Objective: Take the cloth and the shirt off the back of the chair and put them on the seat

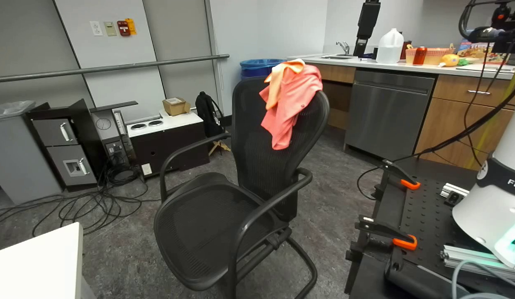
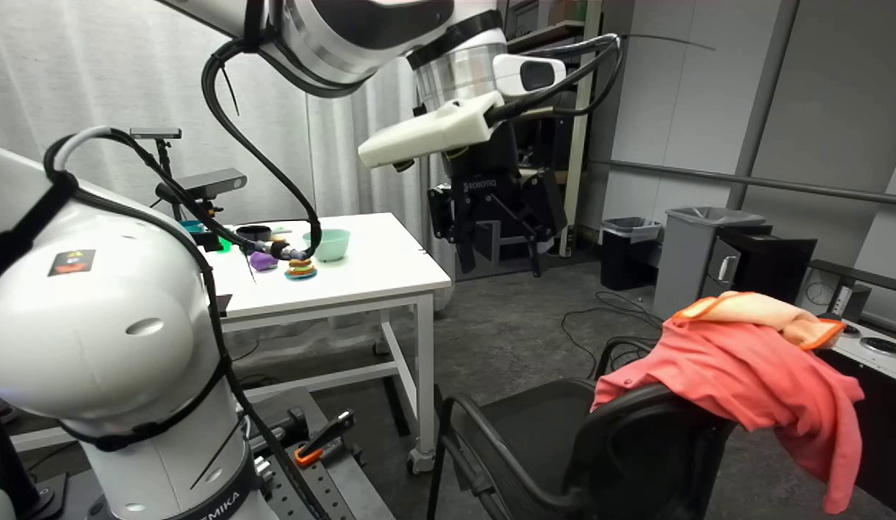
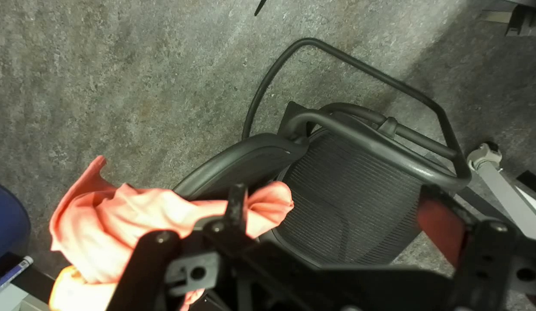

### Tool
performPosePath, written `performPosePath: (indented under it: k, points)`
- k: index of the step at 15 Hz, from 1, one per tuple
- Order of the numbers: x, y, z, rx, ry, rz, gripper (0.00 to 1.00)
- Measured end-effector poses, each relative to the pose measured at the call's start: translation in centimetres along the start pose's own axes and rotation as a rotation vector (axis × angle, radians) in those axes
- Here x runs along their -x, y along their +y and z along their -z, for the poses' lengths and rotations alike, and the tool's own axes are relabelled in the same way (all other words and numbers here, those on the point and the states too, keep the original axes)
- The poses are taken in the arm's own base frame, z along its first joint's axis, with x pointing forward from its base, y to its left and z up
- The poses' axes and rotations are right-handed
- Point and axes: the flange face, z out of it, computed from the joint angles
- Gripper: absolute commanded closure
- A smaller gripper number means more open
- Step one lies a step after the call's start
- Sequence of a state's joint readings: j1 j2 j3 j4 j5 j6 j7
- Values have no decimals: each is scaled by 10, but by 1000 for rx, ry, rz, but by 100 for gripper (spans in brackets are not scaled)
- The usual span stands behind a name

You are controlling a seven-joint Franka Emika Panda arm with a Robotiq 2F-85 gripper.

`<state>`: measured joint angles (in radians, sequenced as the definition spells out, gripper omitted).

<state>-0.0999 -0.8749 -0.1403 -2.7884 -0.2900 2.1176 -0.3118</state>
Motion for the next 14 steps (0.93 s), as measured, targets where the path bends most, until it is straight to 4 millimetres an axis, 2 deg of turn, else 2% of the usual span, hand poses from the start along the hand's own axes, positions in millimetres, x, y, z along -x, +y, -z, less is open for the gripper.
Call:
performPosePath:
  k: [2, 5, 8, 11, 14]
  points:
    - [-12, 19, 12, 7, 15, -22, 0]
    - [-44, 67, 29, 13, 18, -75, 0]
    - [-75, 109, 35, 27, -12, -122, 0]
    - [-90, 122, 29, 29, -40, -130, 0]
    - [-91, 123, 28, 28, -43, -130, 0]
